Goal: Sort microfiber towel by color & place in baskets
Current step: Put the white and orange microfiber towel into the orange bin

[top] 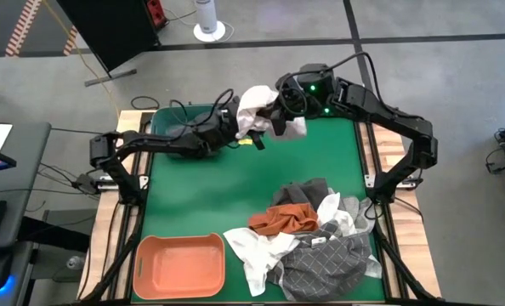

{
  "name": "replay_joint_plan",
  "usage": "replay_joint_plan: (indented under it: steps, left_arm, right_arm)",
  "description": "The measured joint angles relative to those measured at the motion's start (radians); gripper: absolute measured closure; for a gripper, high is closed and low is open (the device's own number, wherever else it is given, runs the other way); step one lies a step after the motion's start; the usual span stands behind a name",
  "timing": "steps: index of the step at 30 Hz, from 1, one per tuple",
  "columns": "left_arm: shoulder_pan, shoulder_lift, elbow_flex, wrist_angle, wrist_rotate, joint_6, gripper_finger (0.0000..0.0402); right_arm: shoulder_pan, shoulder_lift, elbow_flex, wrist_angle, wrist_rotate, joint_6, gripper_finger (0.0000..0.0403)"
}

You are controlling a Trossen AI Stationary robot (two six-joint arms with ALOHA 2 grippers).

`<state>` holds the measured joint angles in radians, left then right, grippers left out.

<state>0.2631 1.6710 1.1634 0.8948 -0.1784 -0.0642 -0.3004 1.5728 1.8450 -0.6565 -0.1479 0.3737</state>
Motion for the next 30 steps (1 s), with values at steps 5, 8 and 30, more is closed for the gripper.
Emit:
replay_joint_plan:
  steps: [5, 8, 30]
  left_arm:
    - [0.025, -0.022, 0.003, -0.033, 0.028, -0.043, 0.0387]
    - [0.043, -0.041, 0.003, -0.068, 0.059, -0.082, 0.0390]
    - [0.189, -0.496, 0.004, -0.878, 0.013, -0.033, 0.0400]
  right_arm:
    - [0.000, -0.018, 0.001, -0.080, -0.015, -0.012, 0.0303]
    - [0.000, -0.042, 0.001, -0.122, -0.016, -0.031, 0.0259]
    - [-0.123, -0.213, 0.000, -0.358, 0.132, -0.084, 0.0107]
